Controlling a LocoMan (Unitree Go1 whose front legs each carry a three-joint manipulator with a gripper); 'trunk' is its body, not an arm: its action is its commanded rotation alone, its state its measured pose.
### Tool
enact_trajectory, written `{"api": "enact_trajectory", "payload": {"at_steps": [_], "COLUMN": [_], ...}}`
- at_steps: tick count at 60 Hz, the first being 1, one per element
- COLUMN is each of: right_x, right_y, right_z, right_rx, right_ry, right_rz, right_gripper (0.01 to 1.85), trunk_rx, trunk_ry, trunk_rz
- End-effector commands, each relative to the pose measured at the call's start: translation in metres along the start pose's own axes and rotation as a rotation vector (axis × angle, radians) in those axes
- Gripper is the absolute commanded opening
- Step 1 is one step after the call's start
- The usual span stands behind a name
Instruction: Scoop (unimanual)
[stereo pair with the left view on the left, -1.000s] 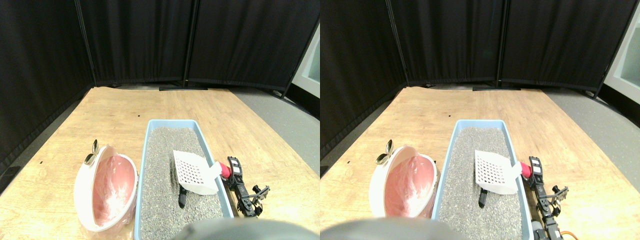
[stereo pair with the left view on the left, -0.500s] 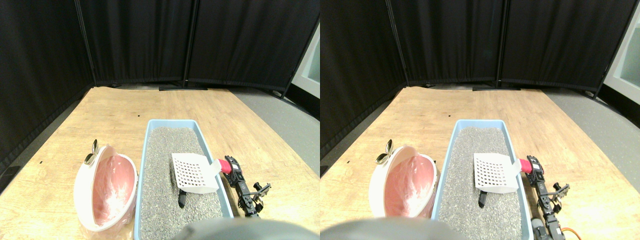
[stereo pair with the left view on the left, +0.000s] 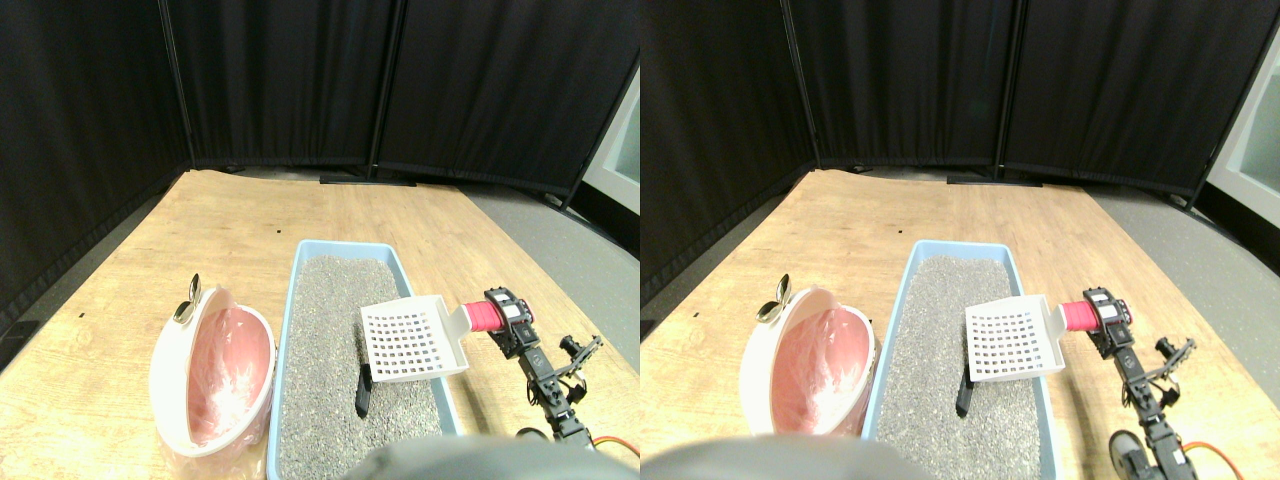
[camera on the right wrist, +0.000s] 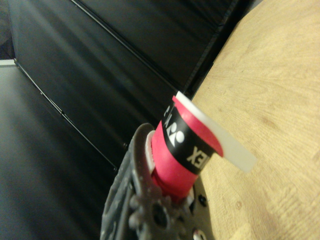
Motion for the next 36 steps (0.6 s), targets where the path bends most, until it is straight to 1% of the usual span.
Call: {"api": "enact_trajectory", "payload": {"at_steps": [1,5,10,13,14,17,19,20,21,22,24,28,30,31,36], "right_x": [0.006,0.010,0.014,0.017,0.017,0.019,0.021,0.022,0.023,0.023,0.025,0.029,0.030,0.032,0.035], "right_y": [0.001,-0.001,-0.003,-0.005,-0.005,-0.006,-0.007,-0.007,-0.007,-0.007,-0.007,-0.005,-0.005,-0.006,-0.006], "right_z": [0.015,0.022,0.029,0.034,0.034,0.039,0.042,0.042,0.042,0.042,0.042,0.042,0.042,0.042,0.041], "right_rx": [-0.009,-0.035,-0.092,-0.124,-0.124,-0.152,-0.174,-0.182,-0.190,-0.190,-0.199,-0.208,-0.210,-0.231,-0.235], "right_ry": [-0.047,-0.033,-0.037,-0.040,-0.040,-0.021,-0.023,-0.028,-0.033,-0.033,-0.031,0.001,0.004,0.012,0.013], "right_rz": [0.040,0.049,0.070,0.107,0.107,0.130,0.177,0.187,0.218,0.218,0.253,0.248,0.253,0.283,0.295], "right_gripper": [0.06,0.06,0.06,0.06,0.06,0.06,0.06,0.06,0.06,0.06,0.06,0.06,0.06,0.06,0.06], "trunk_rx": [-0.034,-0.041,-0.056,-0.067,-0.070,-0.084,-0.091,-0.094,-0.100,-0.103,-0.113,-0.130,-0.137,-0.143,-0.160], "trunk_ry": [0.020,0.024,0.030,0.035,0.036,0.040,0.042,0.043,0.045,0.046,0.050,0.056,0.059,0.060,0.065], "trunk_rz": [0.016,0.020,0.030,0.039,0.042,0.056,0.065,0.068,0.075,0.078,0.087,0.104,0.113,0.118,0.134]}}
